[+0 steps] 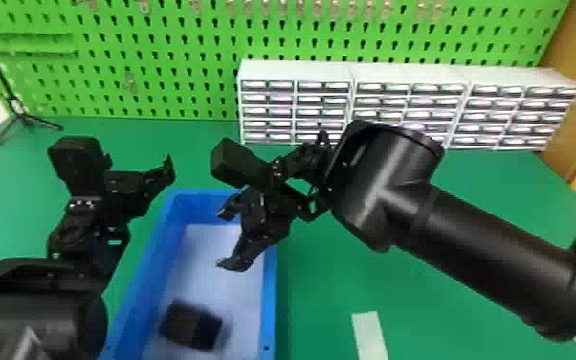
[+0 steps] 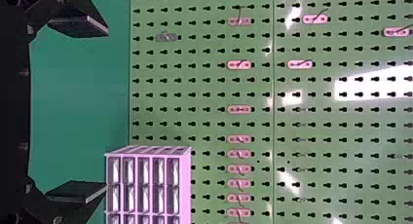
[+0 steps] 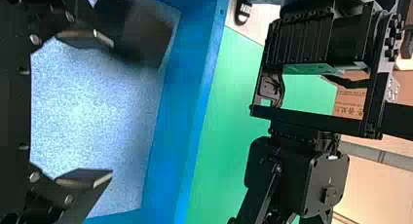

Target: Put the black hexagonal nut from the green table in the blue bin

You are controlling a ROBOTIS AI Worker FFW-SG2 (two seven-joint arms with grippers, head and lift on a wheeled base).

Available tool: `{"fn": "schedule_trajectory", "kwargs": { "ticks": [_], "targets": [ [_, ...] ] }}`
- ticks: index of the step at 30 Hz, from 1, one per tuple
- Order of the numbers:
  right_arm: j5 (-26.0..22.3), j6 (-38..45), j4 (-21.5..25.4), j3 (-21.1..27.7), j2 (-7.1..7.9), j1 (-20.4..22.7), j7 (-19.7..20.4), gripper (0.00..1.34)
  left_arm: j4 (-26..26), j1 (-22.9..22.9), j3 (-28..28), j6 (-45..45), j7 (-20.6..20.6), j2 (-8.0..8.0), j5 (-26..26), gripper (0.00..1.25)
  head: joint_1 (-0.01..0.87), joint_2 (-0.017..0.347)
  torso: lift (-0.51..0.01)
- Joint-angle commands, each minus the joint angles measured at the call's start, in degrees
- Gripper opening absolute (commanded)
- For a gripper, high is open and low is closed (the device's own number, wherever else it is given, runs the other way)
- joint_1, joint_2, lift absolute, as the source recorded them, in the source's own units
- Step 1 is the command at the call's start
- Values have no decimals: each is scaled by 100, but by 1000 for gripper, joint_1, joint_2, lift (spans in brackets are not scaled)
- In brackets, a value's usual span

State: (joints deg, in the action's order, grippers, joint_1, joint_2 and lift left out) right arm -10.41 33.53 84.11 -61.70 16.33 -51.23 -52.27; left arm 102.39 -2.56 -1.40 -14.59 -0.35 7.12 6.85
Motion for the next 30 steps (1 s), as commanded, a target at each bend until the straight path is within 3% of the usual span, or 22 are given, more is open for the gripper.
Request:
{"fn": "schedule_trajectory", "kwargs": {
  "ticks": [1,19,30],
  "targets": [
    [13,4,0,0,2,-1,-3,1267,0,1,9,0,0,0,1,1086,683,28,-96],
    [30,4,9,35,11,34,-3,1255,0,-8,9,0,0,9,1,1086,683,28,-96],
    [39,-22,18,519,29,263,-161,1256,0,1,0,0,0,18,1,1086,683,28,-96]
  ]
}}
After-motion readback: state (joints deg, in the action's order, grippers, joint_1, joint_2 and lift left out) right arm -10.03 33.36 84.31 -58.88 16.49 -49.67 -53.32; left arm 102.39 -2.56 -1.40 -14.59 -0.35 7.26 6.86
